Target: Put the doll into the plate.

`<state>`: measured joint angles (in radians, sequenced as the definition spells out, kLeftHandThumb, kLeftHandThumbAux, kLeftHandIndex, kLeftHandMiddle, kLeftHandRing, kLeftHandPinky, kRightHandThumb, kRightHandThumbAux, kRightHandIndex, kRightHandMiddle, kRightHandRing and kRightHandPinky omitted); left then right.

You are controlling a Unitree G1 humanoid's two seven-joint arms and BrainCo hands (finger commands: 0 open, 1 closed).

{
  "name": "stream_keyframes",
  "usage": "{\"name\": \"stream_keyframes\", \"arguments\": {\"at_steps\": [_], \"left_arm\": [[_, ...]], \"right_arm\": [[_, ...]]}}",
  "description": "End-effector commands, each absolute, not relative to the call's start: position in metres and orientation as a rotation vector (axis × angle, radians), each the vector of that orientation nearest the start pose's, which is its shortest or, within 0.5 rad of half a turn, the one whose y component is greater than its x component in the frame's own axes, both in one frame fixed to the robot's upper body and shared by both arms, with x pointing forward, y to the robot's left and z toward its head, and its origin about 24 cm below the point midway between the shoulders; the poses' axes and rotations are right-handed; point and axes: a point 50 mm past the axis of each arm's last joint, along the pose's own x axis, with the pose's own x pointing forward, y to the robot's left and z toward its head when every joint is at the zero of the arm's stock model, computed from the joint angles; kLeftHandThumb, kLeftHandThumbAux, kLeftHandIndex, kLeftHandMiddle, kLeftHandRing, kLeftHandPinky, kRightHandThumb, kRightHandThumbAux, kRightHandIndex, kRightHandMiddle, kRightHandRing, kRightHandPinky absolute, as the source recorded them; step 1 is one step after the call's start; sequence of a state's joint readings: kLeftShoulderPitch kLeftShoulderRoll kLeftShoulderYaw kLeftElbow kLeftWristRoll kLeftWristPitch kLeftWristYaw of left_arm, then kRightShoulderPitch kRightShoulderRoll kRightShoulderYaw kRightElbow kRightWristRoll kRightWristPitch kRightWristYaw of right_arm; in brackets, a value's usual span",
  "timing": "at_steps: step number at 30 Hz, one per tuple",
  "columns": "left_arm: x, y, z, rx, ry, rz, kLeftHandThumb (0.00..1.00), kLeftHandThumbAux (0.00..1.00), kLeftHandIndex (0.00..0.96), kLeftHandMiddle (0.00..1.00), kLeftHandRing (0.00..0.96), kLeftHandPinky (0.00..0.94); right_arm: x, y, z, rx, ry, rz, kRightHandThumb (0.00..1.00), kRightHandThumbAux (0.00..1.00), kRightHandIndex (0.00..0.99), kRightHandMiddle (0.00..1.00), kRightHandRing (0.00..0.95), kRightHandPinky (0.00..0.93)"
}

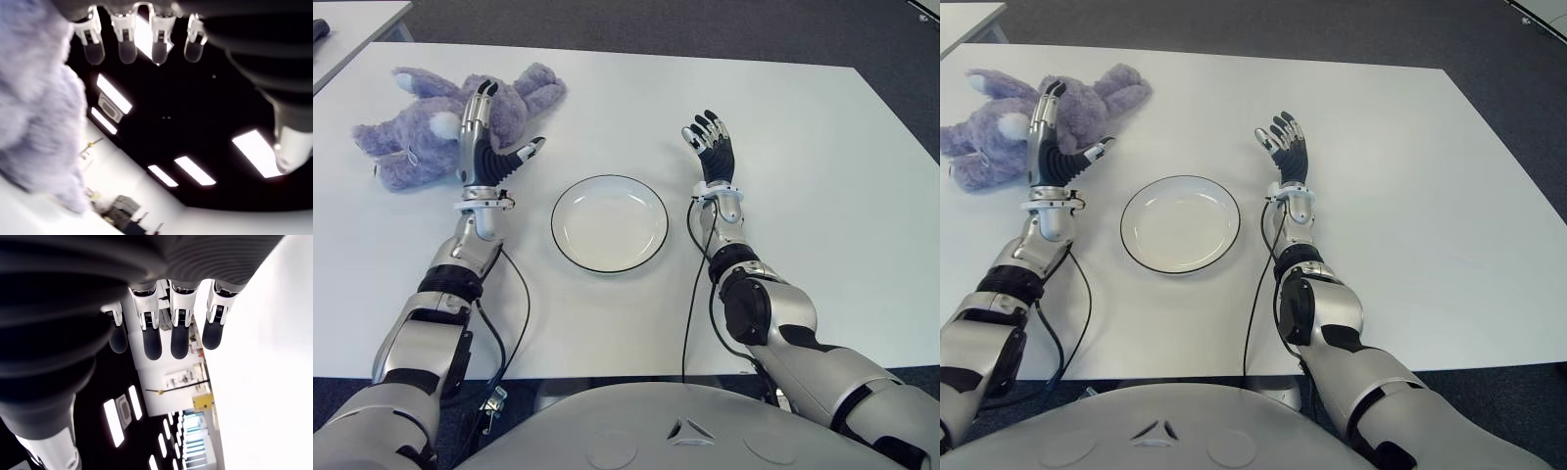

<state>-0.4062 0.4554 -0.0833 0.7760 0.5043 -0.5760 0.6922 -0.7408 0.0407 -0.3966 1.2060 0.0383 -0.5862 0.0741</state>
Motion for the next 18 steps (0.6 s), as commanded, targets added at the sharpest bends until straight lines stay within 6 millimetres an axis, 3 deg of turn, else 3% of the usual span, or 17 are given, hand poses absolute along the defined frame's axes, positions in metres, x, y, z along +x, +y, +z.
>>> {"name": "stream_keyframes", "arguments": {"at_steps": [1,8,18], "left_arm": [[0.299,0.254,0.062,1.004,-0.394,0.368,0.158,0.504,0.0,0.043,0.03,0.0],[0.302,0.256,0.067,1.173,-0.382,0.401,0.211,0.458,0.0,0.013,0.016,0.0],[0.306,0.253,0.074,1.406,-0.418,0.471,0.302,0.402,0.0,0.06,0.028,0.0]], "right_arm": [[0.274,-0.13,-0.068,0.319,0.335,-0.131,0.063,0.731,0.126,0.166,0.132,0.136],[0.274,-0.131,-0.068,0.318,0.337,-0.13,0.07,0.719,0.12,0.165,0.133,0.139],[0.275,-0.132,-0.068,0.313,0.333,-0.128,0.062,0.723,0.12,0.166,0.135,0.137]]}}
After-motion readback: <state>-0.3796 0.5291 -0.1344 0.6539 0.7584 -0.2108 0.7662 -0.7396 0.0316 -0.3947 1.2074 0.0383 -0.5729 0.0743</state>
